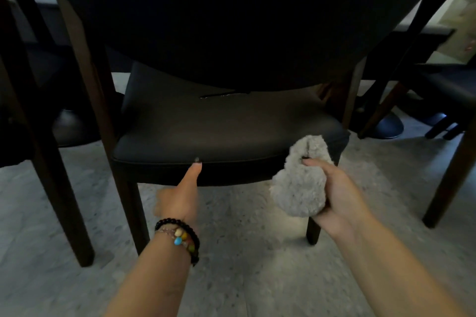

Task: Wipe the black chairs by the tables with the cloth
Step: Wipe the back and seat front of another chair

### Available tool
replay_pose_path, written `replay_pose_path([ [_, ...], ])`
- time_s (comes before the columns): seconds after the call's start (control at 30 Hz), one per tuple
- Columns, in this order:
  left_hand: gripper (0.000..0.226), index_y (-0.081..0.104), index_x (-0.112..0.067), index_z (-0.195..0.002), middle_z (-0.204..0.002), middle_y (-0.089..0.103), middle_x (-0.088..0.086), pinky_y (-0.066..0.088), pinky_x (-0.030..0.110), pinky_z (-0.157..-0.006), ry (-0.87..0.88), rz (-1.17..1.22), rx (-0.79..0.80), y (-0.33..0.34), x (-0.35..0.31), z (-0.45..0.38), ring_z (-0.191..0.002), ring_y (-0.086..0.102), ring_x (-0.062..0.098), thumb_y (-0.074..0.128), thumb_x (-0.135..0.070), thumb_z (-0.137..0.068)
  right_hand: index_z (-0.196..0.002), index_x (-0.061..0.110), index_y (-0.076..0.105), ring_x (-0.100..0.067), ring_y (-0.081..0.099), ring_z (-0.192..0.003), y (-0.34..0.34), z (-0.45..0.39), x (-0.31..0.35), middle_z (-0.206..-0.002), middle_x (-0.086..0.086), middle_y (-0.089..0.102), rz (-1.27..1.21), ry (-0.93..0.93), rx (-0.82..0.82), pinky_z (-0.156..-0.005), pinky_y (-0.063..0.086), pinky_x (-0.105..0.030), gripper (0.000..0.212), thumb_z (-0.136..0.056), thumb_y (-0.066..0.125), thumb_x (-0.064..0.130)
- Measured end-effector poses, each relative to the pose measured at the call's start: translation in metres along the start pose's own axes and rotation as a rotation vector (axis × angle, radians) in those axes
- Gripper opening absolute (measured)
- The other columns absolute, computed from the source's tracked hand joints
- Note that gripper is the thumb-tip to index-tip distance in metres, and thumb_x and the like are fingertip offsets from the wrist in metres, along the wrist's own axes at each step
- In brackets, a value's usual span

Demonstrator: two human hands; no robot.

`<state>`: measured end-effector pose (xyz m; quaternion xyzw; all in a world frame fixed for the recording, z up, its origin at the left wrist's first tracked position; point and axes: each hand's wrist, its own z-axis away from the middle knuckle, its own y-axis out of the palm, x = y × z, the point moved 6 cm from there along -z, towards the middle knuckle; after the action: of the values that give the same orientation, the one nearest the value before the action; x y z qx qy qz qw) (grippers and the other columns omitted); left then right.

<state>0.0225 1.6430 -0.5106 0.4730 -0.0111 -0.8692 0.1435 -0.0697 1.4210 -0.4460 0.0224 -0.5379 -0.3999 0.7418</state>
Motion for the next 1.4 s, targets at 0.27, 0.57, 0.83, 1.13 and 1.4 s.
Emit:
replay_pose_path([
  [0.27, 0.026, 0.076, -0.036, -0.1, -0.113, 0.07, -0.011, 0.041, 0.032, -0.1, 0.027, -0.013, 0.618, 0.01, -0.003, 0.064, -0.102, 0.066, 0.008, 0.06, -0.046, -0.082, -0.108, 0.013, 0.075, -0.027, 0.072, -0.096, 0.074, 0.017, -0.031, -0.107, -0.012, 0.074, 0.0, 0.129, 0.414, -0.069, 0.06, -0.036, 0.037, -0.076, 0.068, 0.028],
  [0.57, 0.041, 0.069, -0.004, -0.113, -0.114, 0.068, 0.019, 0.058, 0.035, -0.072, 0.056, 0.184, 0.656, -0.021, -0.021, 0.059, -0.102, 0.068, 0.031, 0.074, -0.009, -0.072, -0.105, 0.03, 0.067, -0.008, 0.07, -0.088, 0.094, 0.014, -0.032, -0.097, 0.006, 0.073, 0.642, -0.398, 0.299, -0.078, 0.058, -0.03, 0.027, -0.085, 0.072, 0.013],
  [0.83, 0.043, 0.061, -0.024, -0.119, -0.11, 0.071, 0.001, 0.058, 0.037, -0.079, 0.284, 0.191, -0.084, -0.087, -0.036, 0.017, -0.096, 0.069, 0.021, 0.074, -0.009, -0.08, -0.104, 0.03, 0.064, 0.001, 0.06, -0.094, 0.132, 0.001, -0.01, -0.104, 0.011, 0.061, 1.013, -0.964, 0.16, -0.082, 0.048, -0.013, 0.023, -0.087, 0.065, 0.014],
  [1.13, 0.053, 0.038, -0.021, -0.145, -0.14, 0.05, 0.001, 0.037, 0.043, -0.111, 0.509, -0.056, -0.378, -0.099, -0.051, -0.038, -0.127, 0.049, 0.018, 0.055, -0.02, -0.095, -0.152, 0.029, 0.03, -0.021, 0.015, -0.149, 0.172, -0.074, -0.048, -0.157, -0.005, 0.03, 1.853, -1.034, 0.268, -0.12, 0.011, -0.046, 0.054, -0.101, 0.028, 0.046],
  [1.4, 0.04, 0.049, -0.015, -0.138, -0.126, 0.06, 0.008, 0.044, 0.042, -0.103, 0.475, -0.102, -0.451, -0.07, -0.039, -0.033, -0.115, 0.056, 0.024, 0.046, -0.015, -0.098, -0.151, 0.03, 0.032, -0.022, 0.019, -0.147, 0.173, -0.073, -0.046, -0.156, -0.007, 0.031, 1.839, -1.043, 0.28, -0.119, 0.011, -0.044, 0.052, -0.101, 0.03, 0.045],
])
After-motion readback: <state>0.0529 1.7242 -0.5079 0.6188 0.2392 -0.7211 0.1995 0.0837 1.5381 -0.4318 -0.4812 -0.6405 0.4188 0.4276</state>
